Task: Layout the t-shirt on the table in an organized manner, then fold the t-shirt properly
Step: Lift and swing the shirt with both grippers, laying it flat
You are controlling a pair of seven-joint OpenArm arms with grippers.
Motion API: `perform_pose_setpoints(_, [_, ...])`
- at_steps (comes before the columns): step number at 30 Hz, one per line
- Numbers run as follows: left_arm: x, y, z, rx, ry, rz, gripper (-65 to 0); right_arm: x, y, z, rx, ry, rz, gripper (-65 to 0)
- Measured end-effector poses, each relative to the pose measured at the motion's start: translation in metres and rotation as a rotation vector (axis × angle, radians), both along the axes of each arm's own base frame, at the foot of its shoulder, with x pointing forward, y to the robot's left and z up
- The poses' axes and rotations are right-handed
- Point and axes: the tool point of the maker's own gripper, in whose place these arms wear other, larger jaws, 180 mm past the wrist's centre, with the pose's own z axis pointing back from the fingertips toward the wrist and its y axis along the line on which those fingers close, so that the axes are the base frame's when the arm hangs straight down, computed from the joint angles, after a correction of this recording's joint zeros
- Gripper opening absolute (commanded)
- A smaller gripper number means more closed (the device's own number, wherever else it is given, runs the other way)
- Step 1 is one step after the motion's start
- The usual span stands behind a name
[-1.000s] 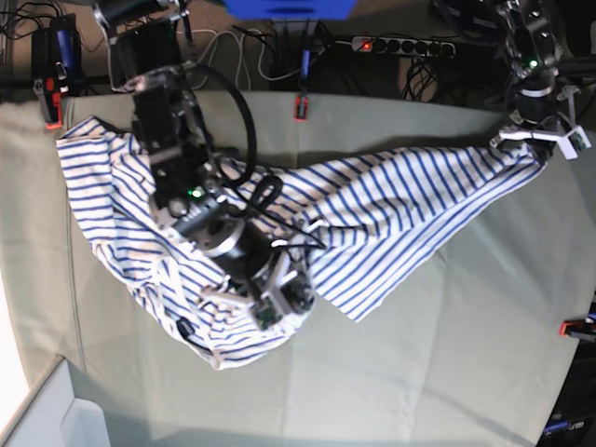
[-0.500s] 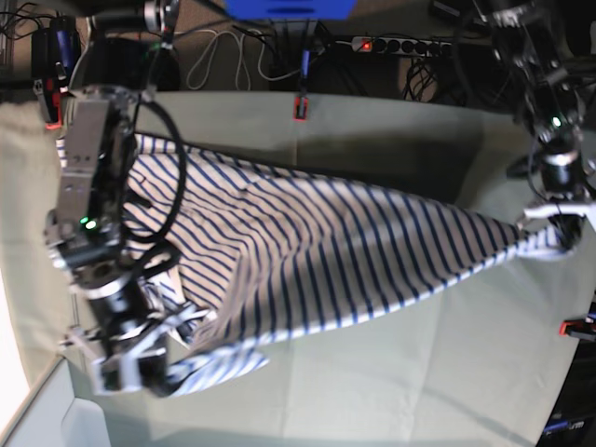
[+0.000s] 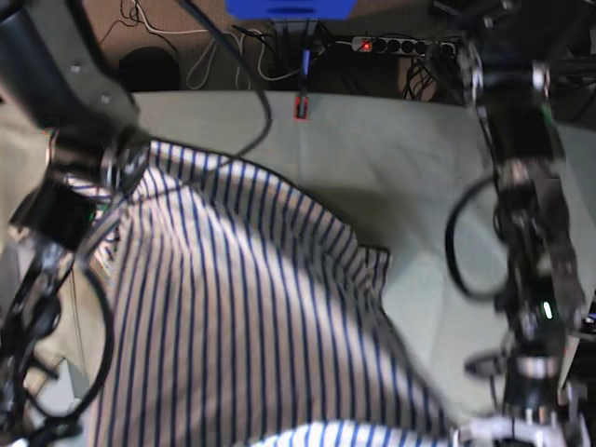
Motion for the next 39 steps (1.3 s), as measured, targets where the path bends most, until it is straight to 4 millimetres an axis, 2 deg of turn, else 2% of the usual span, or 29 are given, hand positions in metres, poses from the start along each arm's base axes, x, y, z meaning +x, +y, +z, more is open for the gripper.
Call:
perform_pose_setpoints(4, [0.023,0.000,0.073,0.000,-0.082,-0.008,-65.0,0.014,-0.006,0.057,0.004,-0.089,-0.003,-65.0])
perform_pose_setpoints(6, [0.031,-0.008,0.117,0.016,-0.138,-0.027,-65.0,0.019,-0.013,0.091,-0.012,-0.135,-0.025,-65.0])
perform_pose_setpoints(9, [0.030,-0.017,0.178,0.022,-0.235,-0.057,-65.0,0.016,-0.021,0.137,-0.030,-0.209,-0.060,-65.0])
perform_pose_setpoints(12, [0.020,-0.015,0.232,0.026,-0.328,-0.048,-64.9,0.007,-0.029,0.182,-0.041,-0.292,-0.078,-65.0])
perform_pose_setpoints(15, [0.013,-0.014,0.262,0.032,-0.366,-0.046,-64.9,-0.003,-0.040,0.212,-0.059,-0.347,-0.106,-65.0])
perform_pose_setpoints(18, [0.008,-0.013,0.267,0.041,-0.374,-0.054,-64.9,-0.011,-0.044,0.218,-0.074,-0.367,-0.115,-65.0])
perform_pose_setpoints(20, [0.009,-0.002,0.251,0.068,-0.343,-0.031,-64.9,-0.016,-0.045,0.201,-0.105,-0.351,-0.126,-65.0])
perform_pose_setpoints(21, [0.009,0.004,0.231,0.076,-0.308,-0.013,-64.9,-0.017,-0.046,0.182,-0.132,-0.307,-0.136,-65.0])
perform_pose_setpoints(23, [0.009,0.013,0.183,0.103,-0.219,0.008,-64.9,-0.021,-0.046,0.142,-0.155,-0.227,-0.147,-65.0])
perform_pose_setpoints(26, [0.003,0.014,0.106,0.140,-0.058,0.000,-64.9,-0.030,-0.036,0.073,-0.185,-0.111,-0.135,-65.0])
perform_pose_setpoints(29, [-0.018,0.012,0.043,0.136,0.036,-0.012,-64.9,-0.048,-0.021,0.003,-0.155,-0.012,-0.074,-65.0])
perform_pose_setpoints(31, [-0.034,0.021,-0.015,0.116,0.167,0.012,-64.9,-0.066,-0.022,-0.051,-0.119,0.092,-0.065,-65.0])
perform_pose_setpoints(34, [-0.063,0.030,-0.087,0.059,0.320,0.039,-64.9,-0.094,-0.019,-0.116,-0.040,0.190,-0.025,-65.0])
perform_pose_setpoints(37, [-0.099,0.040,-0.131,0.020,0.376,0.077,-64.9,-0.132,0.004,-0.179,0.048,0.287,0.055,-65.0])
perform_pose_setpoints(39, [-0.125,0.053,-0.159,0.009,0.430,0.126,-64.9,-0.157,0.012,-0.205,0.095,0.323,0.084,-65.0])
